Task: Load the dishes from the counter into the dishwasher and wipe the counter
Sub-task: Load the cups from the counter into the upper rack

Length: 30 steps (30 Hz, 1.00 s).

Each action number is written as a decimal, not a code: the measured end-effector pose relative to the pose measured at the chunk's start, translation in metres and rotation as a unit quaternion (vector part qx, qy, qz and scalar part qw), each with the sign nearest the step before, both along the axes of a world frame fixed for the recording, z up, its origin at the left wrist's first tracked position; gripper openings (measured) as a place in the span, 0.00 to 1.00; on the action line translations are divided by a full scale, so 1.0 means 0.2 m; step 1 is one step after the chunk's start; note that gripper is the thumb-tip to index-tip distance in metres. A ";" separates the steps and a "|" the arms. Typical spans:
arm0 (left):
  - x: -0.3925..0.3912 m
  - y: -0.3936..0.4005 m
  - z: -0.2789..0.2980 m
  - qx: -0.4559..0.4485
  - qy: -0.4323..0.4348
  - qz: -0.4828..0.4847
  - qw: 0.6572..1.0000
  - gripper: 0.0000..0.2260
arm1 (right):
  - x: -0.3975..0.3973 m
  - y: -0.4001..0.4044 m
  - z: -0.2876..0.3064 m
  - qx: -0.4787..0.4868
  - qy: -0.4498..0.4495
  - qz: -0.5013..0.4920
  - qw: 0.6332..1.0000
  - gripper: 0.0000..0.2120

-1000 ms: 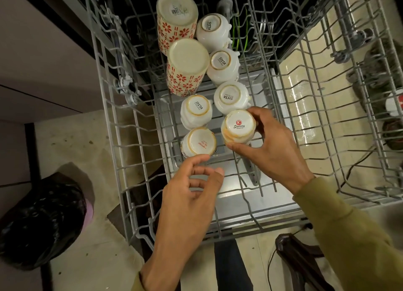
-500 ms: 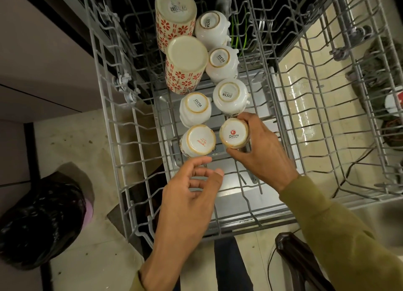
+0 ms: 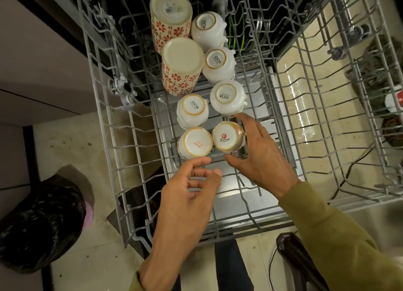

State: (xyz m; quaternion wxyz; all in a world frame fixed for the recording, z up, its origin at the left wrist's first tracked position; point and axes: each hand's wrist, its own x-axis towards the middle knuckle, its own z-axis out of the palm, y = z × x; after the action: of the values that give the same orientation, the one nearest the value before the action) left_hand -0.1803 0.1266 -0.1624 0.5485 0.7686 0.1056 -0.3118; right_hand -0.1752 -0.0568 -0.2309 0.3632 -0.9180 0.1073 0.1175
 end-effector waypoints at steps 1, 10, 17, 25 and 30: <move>0.00 0.00 0.00 0.000 0.000 -0.002 1.000 0.15 | 0.00 0.00 0.01 0.000 0.003 -0.003 1.000 0.42; 0.02 0.00 0.00 0.006 -0.004 -0.006 1.000 0.11 | -0.08 0.00 0.15 0.044 -0.010 -0.032 0.998 0.38; 0.04 0.02 0.14 0.001 -0.022 -0.011 1.000 0.10 | -0.13 0.05 0.36 0.033 -0.033 -0.034 0.998 0.34; 0.02 0.16 0.59 0.032 -0.062 -0.009 0.998 0.11 | -0.15 0.17 0.85 0.021 -0.025 -0.024 0.999 0.30; 0.01 0.27 0.88 0.057 -0.114 -0.027 0.991 0.14 | -0.09 0.27 1.19 0.006 -0.028 0.000 1.000 0.31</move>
State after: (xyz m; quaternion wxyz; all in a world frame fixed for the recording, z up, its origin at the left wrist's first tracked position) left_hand -0.1774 0.1809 0.0128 0.5039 0.8317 0.0388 -0.2301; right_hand -0.1931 -0.0026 0.0079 0.3714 -0.9188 0.0963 0.0923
